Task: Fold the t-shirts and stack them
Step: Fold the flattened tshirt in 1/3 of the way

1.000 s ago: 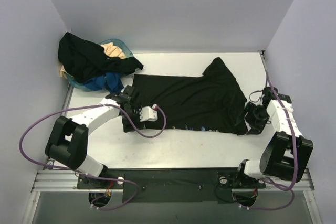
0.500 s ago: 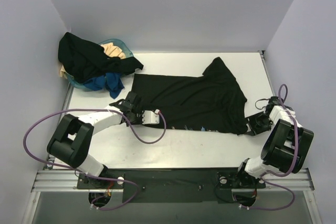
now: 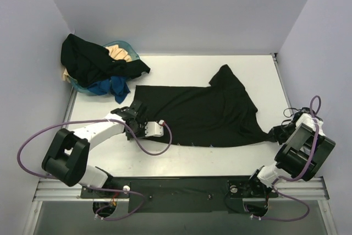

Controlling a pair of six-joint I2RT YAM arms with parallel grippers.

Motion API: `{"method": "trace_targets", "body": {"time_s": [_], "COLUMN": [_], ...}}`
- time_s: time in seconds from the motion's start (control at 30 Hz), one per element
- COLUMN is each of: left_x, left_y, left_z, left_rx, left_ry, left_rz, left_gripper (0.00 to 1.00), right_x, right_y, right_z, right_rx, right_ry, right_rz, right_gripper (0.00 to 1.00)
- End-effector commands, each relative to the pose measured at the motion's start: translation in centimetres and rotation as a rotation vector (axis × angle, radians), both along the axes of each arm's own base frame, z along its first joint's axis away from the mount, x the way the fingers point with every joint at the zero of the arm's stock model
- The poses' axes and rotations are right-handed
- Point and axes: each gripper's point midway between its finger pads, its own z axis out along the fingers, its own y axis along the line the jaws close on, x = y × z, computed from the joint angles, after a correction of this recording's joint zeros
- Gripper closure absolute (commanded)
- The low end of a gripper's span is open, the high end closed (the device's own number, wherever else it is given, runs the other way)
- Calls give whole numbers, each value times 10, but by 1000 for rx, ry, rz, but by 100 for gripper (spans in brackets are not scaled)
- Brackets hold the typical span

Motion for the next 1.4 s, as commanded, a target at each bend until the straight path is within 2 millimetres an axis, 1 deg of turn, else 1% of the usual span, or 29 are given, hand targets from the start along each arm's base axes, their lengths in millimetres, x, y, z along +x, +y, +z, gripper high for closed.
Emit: {"method": "trace_targets", "body": {"time_s": [0.0,0.13,0.17,0.23,0.27,0.33,0.4,0.47,0.53,0.6,0.67,0.73,0.77,0.8,0.83,0.87,0.9,0.93,0.97,1.0,1.03,1.07,1.1,1.13,1.23,1.27,1.3,1.33,1.37], "left_x": [-61,-91,-102,-103,-102,-102,-104,-105,-105,-89,-65,-31,-23,0,6,32,32,52,49,59,62,69,76,76,79,76,71,75,73], "left_y": [15,24,27,29,29,31,30,28,28,22,7,-27,-44,-66,-88,-113,-134,-157,-177,-204,-217,-241,-253,-274,-311,-327,-341,-351,-360], "left_z": [10,9,8,11,13,16,17,21,30,43,64,104,116,134,145,160,167,174,180,182,182,179,166,170,139,139,120,125,105], "left_rx": [31,43,55,64,65,74,71,65,69,56,9,-113,-182,-259,-356,-438,-534,-600,-682,-758,-785,-832,-834,-872,-853,-863,-835,-855,-829], "left_ry": [189,267,302,290,285,285,292,300,312,262,198,116,118,78,108,81,159,174,275,364,401,466,491,499,510,502,522,522,546], "left_rz": [48,56,50,58,51,20,10,14,15,18,22,27,57,69,143,176,273,301,379,447,471,521,555,544,584,574,576,596,609], "left_gripper": [100,100,100,100,100,100,100,72,23,19,16,14,14,15,17,24,31,41,46,52,53,55,54,55,55,55,54,54,54], "right_x": [-30,-42,-44,-48,-49,-53,-53,-40,-21,-4,22,47,54,61,64,65,69,70,74,73,77,76,80,82,89,89,94,94,98], "right_y": [13,15,17,20,19,13,1,-11,-21,-27,-17,14,29,47,56,70,78,92,96,100,99,99,99,103,108,107,106,105,103], "right_z": [11,14,12,9,9,8,12,23,41,61,82,95,96,97,97,93,90,85,82,75,71,65,62,57,47,40,38,32,27], "right_rx": [65,77,89,103,101,81,44,15,-28,-108,-158,-126,-113,-103,-107,-96,-91,-52,-48,-22,-28,-22,-22,3,35,40,35,41,37], "right_ry": [70,119,130,148,147,153,151,103,39,15,-49,-152,-175,-195,-204,-201,-218,-234,-252,-248,-254,-242,-251,-258,-257,-232,-236,-217,-202], "right_rz": [-14,-11,-12,-30,-42,-72,-85,-57,35,195,390,562,646,730,786,847,875,902,906,897,894,896,902,918,931,928,924,912,906], "right_gripper": [100,100,96,85,85,82,72,69,69,68,64,61,61,61,61,62,63,64,65,66,67,69,69,69,69,69,69,69,69]}}
